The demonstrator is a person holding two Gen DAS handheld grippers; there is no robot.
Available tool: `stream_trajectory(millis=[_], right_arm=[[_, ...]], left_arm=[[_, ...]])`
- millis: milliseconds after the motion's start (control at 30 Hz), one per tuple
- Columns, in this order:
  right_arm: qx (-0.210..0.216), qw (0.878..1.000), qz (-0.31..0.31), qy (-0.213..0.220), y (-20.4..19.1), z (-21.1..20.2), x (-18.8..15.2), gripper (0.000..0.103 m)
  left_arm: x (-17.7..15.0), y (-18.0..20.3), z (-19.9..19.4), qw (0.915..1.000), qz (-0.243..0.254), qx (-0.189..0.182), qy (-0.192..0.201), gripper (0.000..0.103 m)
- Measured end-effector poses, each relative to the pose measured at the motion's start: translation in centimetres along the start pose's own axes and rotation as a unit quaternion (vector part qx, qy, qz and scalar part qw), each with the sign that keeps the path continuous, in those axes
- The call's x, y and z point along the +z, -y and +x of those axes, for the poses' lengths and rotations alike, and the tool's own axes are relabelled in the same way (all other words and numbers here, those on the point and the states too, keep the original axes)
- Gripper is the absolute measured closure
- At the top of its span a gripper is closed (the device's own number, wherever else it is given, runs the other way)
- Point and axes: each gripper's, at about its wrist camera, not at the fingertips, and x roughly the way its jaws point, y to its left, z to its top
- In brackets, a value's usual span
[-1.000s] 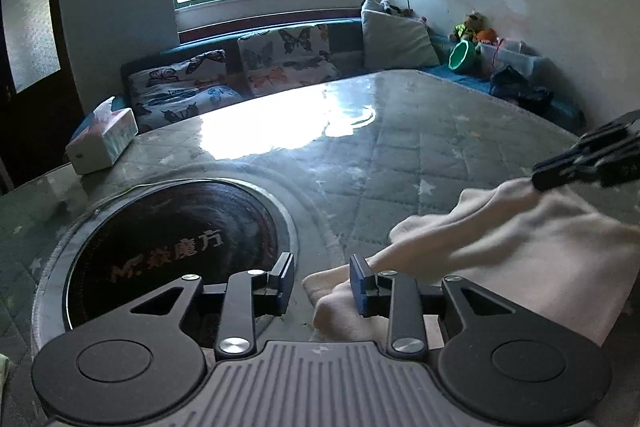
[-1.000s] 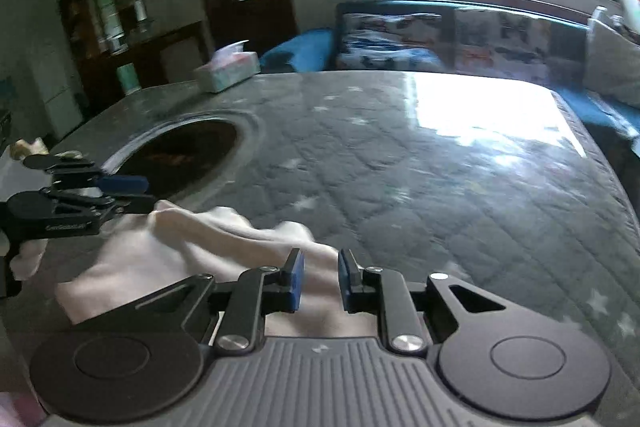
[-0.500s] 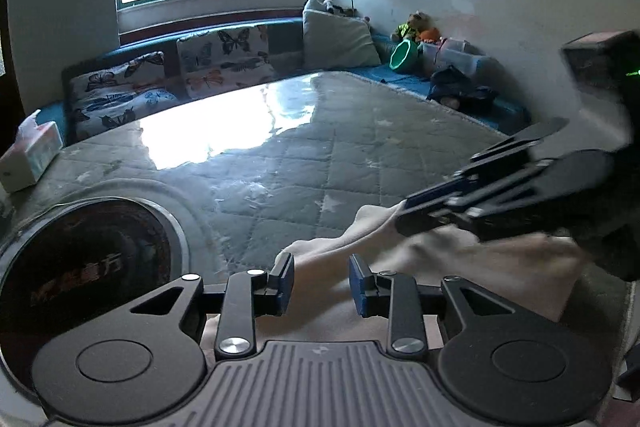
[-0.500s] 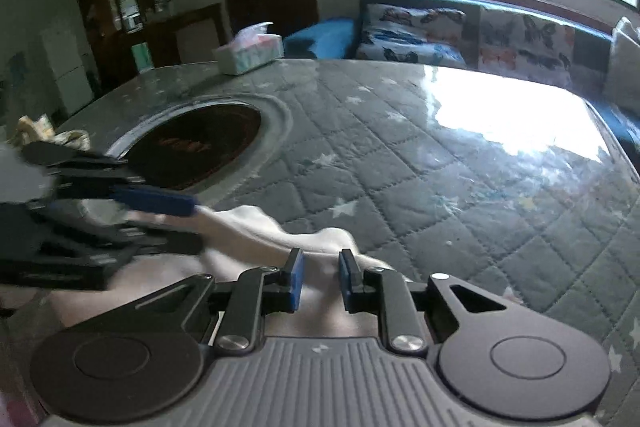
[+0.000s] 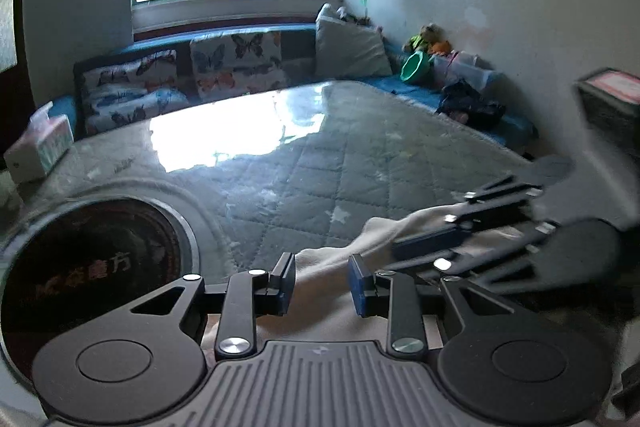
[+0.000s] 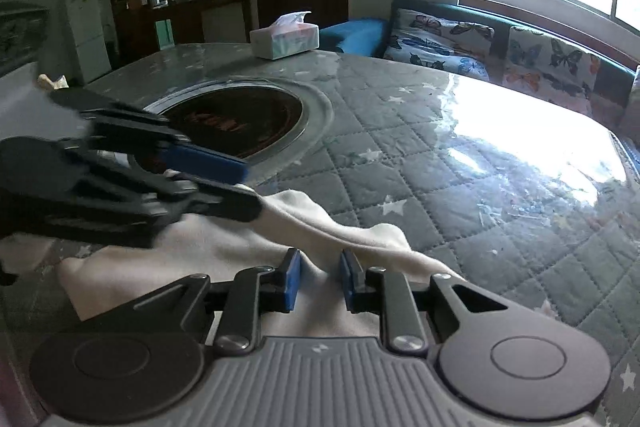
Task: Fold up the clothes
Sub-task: 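Open the right tool and release the folded side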
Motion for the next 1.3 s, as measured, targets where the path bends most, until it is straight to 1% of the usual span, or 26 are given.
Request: stream_trajectory(millis=[67, 200, 367, 467, 600, 700, 833, 1033, 1133, 1200, 1300], right_arm=[[0.004, 1.0, 0.003, 0.002, 0.1, 0.0, 0.1, 0.083], [0.006, 1.0, 0.013, 0.0, 0.3, 0.9, 0.4, 0.083], [0.004, 1.0, 0.026, -0.002, 0.5, 1.8, 0.8, 0.083], [0.002, 1.0, 0.025, 0.001, 0.3, 1.7, 1.0, 0.083], [0.0, 1.0, 0.024, 0.006, 0.0, 1.5, 1.2, 0.081], [0.012, 1.0, 0.013, 0.012, -0.7, 1.4, 1.8, 0.081], [0.02, 1.0, 0.003, 0.006, -1.5, 2.4, 2.3, 0.081], [0.015, 1.0, 0.003, -0.009, -2.1, 4.3, 2.8, 0.079], [0.018, 1.0, 0.009, -0.004, -2.2, 4.0, 2.9, 0.079], [0.029, 0.999, 0.014, 0.005, -2.2, 3.6, 3.2, 0.079], [0.029, 1.0, 0.006, 0.003, -2.8, 4.1, 3.5, 0.079]], left_arm=[[-0.7, 0.3, -1.4, 0.9999, 0.002, -0.01, 0.004, 0.071], [-2.7, 0.9, -3.5, 0.9998, 0.0, -0.018, -0.005, 0.071], [-4.4, 0.2, -3.9, 0.9994, -0.03, -0.012, -0.016, 0.071], [-5.4, -0.2, -4.2, 0.9986, -0.048, -0.008, -0.023, 0.071], [-5.4, -0.6, -4.6, 0.9982, -0.059, -0.005, -0.014, 0.071], [-5.4, -1.1, -4.9, 0.9979, -0.065, -0.002, -0.008, 0.071], [-5.5, -1.5, -4.6, 0.9968, -0.079, 0.001, -0.01, 0.071], [-5.7, -1.5, -4.5, 0.9963, -0.085, 0.0, -0.011, 0.071], [-5.7, -1.6, -4.5, 0.9961, -0.087, -0.001, -0.01, 0.071], [-5.7, -1.6, -4.5, 0.996, -0.089, -0.002, -0.009, 0.071], [-5.8, -1.6, -4.5, 0.9958, -0.091, -0.003, -0.009, 0.071]])
